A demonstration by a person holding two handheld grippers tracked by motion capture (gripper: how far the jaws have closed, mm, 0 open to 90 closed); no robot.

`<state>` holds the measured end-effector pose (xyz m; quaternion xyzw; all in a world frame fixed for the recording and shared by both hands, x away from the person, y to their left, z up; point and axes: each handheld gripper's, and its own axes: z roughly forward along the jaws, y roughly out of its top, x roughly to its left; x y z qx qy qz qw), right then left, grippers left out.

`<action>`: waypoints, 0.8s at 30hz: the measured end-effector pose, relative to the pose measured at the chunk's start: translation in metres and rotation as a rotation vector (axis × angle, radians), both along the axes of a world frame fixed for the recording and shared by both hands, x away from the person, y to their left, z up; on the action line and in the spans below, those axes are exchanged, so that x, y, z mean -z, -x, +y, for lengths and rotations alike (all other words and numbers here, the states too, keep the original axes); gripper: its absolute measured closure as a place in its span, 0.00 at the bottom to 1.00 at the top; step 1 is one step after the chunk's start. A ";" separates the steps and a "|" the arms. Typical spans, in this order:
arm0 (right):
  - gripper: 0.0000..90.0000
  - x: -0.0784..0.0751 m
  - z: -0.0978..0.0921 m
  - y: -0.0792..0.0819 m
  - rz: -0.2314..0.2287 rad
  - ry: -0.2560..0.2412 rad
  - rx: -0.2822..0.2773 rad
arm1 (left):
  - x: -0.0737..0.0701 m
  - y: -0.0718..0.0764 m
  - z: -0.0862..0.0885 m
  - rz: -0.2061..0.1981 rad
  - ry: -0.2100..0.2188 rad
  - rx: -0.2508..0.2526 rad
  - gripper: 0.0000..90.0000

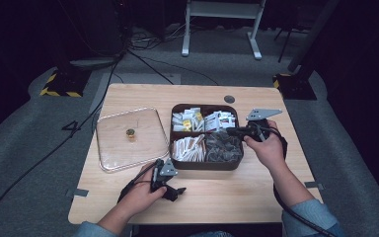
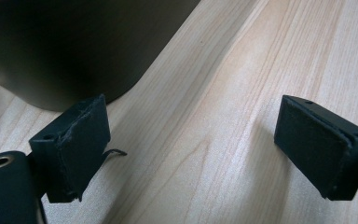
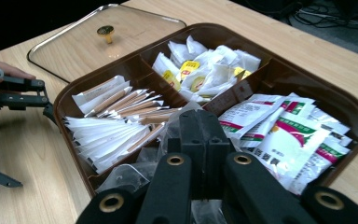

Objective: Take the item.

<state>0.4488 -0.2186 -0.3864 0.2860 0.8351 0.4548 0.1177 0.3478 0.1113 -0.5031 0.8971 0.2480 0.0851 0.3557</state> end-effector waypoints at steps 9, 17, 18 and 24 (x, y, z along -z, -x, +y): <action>1.00 -0.017 -0.019 0.000 -0.022 -0.037 0.039 | 0.000 0.000 0.000 0.000 0.000 0.000 0.12; 1.00 -0.028 -0.038 -0.001 -0.044 -0.042 0.084 | 0.000 0.000 0.000 0.000 0.000 0.000 0.12; 1.00 -0.029 -0.041 -0.001 -0.047 -0.041 0.091 | 0.000 0.000 0.000 0.000 0.000 0.000 0.12; 1.00 -0.037 -0.058 -0.003 -0.072 -0.031 0.139 | 0.000 0.000 0.000 0.000 0.001 0.001 0.12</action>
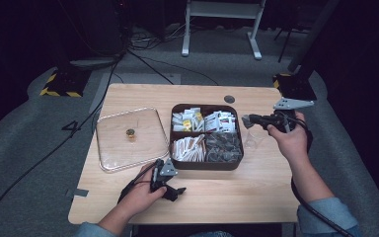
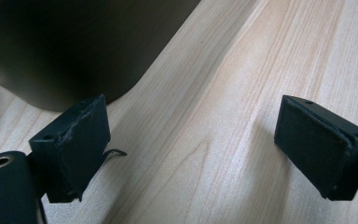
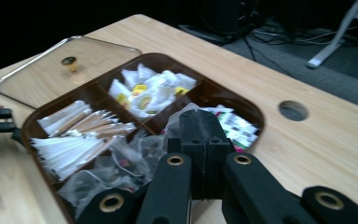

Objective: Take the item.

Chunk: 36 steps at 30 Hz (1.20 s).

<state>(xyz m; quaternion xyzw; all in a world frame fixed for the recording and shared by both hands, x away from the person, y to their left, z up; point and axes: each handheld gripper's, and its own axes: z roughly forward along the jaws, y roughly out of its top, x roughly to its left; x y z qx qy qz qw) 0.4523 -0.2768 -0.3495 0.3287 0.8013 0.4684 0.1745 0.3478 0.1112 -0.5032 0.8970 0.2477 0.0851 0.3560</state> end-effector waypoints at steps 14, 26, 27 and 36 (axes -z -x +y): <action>1.00 -0.007 -0.037 -0.008 -0.027 0.040 0.123 | 0.000 0.000 0.000 0.000 0.000 -0.002 0.12; 1.00 0.011 -0.047 -0.015 0.018 0.069 0.167 | 0.000 0.000 0.000 -0.001 -0.001 -0.002 0.12; 1.00 0.013 -0.047 -0.015 0.023 0.069 0.167 | 0.000 0.000 0.000 -0.001 -0.001 -0.002 0.12; 1.00 0.028 -0.043 -0.016 0.059 0.071 0.155 | 0.000 0.000 0.000 -0.001 0.000 -0.001 0.12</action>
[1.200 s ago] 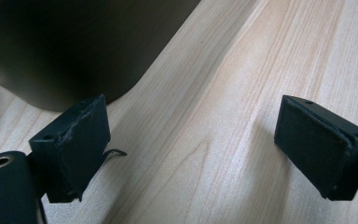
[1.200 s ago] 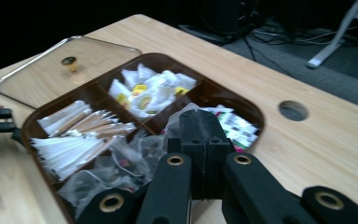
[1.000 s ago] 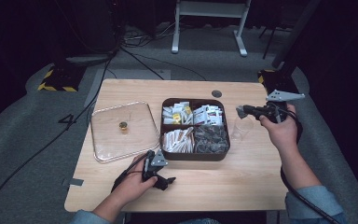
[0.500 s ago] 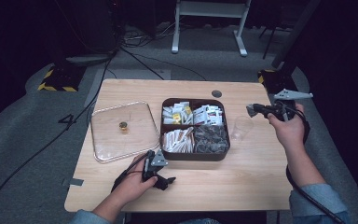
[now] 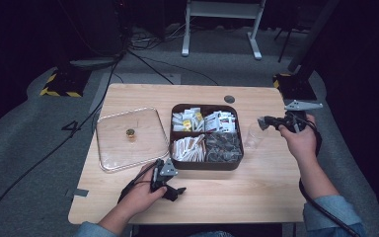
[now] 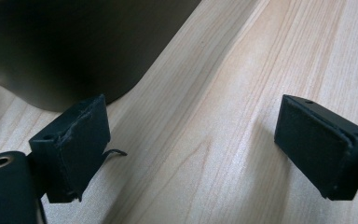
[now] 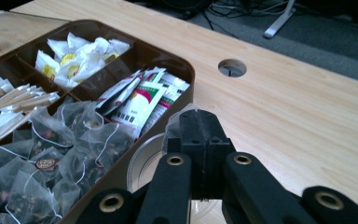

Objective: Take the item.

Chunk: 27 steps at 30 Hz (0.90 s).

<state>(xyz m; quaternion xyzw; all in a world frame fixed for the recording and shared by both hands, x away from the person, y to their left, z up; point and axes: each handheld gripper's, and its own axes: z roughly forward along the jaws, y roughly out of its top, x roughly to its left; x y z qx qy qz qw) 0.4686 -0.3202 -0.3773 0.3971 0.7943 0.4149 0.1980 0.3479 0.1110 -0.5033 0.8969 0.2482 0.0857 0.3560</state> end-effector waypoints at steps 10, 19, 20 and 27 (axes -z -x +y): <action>1.00 0.016 0.005 -0.002 0.035 0.017 -0.006 | 0.000 0.000 0.000 0.000 -0.002 0.000 0.12; 1.00 0.025 0.009 -0.002 0.054 0.035 -0.015 | 0.000 0.000 0.000 0.000 0.000 0.000 0.12; 1.00 0.026 0.009 -0.002 0.053 0.041 -0.018 | 0.000 0.000 0.000 0.000 -0.001 0.000 0.12; 0.91 0.030 0.010 -0.002 0.070 0.038 -0.018 | 0.000 0.000 0.000 0.000 0.000 0.000 0.12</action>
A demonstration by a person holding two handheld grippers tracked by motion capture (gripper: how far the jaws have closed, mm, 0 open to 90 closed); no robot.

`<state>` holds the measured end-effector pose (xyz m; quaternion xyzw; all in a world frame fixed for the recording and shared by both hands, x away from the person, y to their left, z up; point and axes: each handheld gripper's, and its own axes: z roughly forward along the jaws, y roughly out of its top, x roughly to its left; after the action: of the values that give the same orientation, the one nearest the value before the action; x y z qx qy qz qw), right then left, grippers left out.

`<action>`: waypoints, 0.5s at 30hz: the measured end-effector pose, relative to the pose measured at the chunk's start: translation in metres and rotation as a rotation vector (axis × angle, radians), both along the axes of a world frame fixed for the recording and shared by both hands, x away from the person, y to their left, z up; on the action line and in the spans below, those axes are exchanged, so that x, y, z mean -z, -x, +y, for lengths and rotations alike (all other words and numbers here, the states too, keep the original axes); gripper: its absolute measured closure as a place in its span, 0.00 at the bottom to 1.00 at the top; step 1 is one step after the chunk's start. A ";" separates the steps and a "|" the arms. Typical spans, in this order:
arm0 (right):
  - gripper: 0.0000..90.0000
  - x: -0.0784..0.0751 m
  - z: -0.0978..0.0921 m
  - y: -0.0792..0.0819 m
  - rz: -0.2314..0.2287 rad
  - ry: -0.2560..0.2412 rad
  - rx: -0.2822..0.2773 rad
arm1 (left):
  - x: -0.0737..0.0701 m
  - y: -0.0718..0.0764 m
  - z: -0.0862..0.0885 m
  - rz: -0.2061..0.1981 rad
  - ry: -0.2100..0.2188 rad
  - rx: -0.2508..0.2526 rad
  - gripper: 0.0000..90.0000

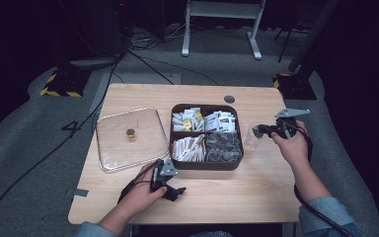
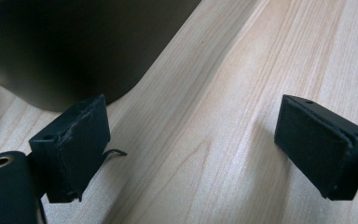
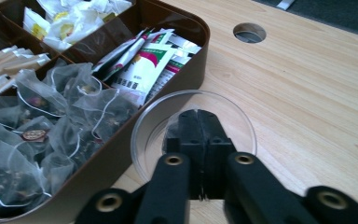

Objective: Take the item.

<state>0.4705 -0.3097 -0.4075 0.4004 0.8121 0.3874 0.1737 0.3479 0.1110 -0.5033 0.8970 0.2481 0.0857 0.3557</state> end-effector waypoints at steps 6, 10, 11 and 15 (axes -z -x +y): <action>0.75 -0.005 0.000 0.002 -0.023 -0.018 0.005 | 0.000 0.000 0.000 0.000 -0.001 0.000 0.12; 0.67 -0.010 -0.002 0.004 -0.046 -0.036 0.018 | 0.000 0.000 0.000 -0.001 0.000 0.000 0.12; 0.66 -0.012 -0.003 0.005 -0.048 -0.041 0.013 | 0.000 0.000 0.000 -0.001 -0.001 0.000 0.12; 0.60 -0.020 -0.006 0.011 -0.067 -0.049 0.007 | 0.000 0.001 0.001 0.000 -0.001 -0.001 0.12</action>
<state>0.4599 -0.3161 -0.3877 0.3944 0.7947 0.4195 0.1923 0.3472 0.1116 -0.5032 0.8971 0.2482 0.0860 0.3551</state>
